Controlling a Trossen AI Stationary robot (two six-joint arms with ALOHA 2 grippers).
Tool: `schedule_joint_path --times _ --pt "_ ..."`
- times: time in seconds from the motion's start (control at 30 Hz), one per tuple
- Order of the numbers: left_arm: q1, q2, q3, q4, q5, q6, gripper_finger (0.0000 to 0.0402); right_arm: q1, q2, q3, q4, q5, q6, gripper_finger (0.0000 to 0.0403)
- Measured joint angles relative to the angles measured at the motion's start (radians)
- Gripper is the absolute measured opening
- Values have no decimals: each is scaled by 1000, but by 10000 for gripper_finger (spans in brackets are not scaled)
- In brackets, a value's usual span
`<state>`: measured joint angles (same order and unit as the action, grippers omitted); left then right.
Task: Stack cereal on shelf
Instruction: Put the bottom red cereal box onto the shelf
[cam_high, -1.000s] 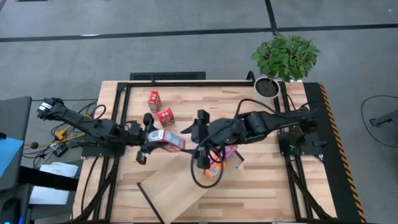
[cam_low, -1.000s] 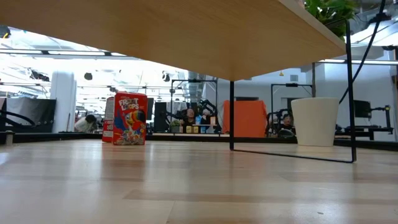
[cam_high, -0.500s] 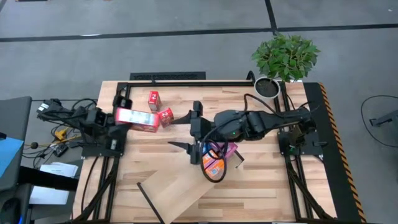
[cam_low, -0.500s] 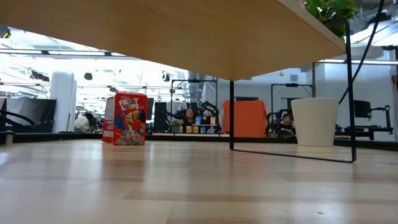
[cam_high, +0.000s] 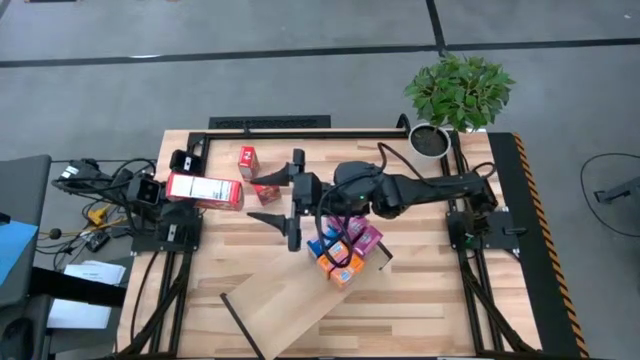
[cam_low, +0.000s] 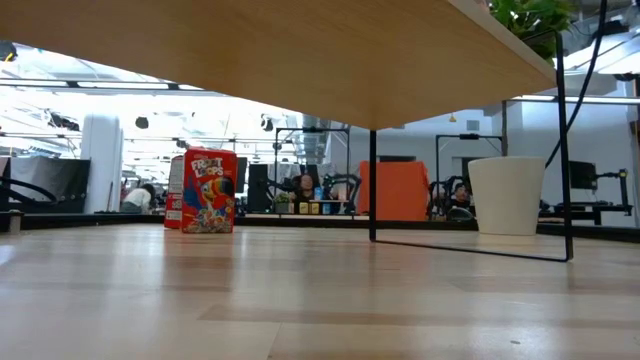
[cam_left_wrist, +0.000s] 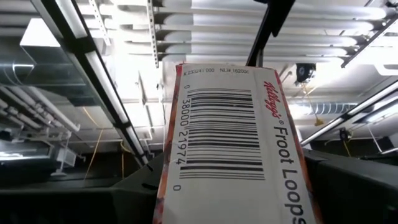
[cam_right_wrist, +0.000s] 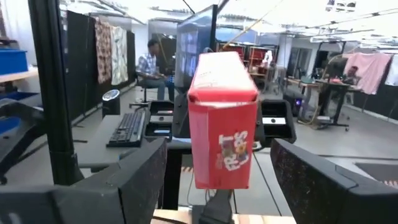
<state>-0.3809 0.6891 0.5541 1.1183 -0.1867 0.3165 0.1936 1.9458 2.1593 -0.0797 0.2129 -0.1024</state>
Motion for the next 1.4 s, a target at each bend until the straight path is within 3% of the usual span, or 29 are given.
schedule_joint_path --times 0.43,1.4 --pt "0 -1 0 1 0 6 167 -14 23 0 60 21 -10 384" --pt "16 39 0 16 -3 1 167 -32 23 0 64 -35 16 380"
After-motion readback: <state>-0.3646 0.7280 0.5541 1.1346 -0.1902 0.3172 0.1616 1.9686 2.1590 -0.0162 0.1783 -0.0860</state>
